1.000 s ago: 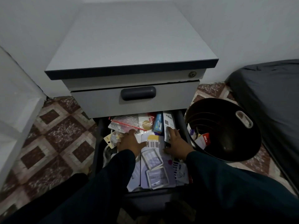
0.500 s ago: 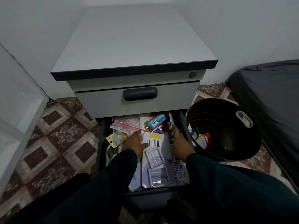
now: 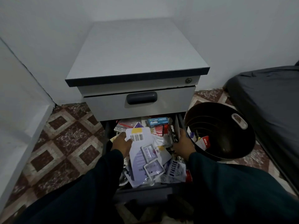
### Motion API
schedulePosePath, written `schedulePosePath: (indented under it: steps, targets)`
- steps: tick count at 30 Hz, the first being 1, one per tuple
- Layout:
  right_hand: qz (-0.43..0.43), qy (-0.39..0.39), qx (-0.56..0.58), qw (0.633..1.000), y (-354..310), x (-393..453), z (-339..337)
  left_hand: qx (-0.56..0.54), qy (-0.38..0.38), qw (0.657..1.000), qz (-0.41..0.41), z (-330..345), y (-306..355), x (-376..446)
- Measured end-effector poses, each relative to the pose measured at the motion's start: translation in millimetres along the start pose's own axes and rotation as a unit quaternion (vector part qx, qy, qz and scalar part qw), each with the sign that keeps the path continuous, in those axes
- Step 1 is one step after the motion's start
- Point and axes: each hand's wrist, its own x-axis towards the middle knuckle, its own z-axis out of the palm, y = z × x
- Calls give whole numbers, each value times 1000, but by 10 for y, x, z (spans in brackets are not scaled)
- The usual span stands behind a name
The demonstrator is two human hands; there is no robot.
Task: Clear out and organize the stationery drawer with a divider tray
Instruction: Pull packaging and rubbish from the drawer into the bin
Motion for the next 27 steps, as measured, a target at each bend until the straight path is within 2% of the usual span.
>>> schedulePosePath:
  steps: [6,11,19,27]
  targets:
    - [36,9,110,993,-75,-154,-87,44,66,997,7,-170,117,-180]
    - [38,10,147,988,-134,-273,-188,58,109,992,21,-305,266,-266]
    - [63,8,274,959,-186,-530,-343,39,117,991,46,-352,468,-489]
    - [83,-31,286,954,-229,-641,-611,38,104,991,72,-231,702,-651]
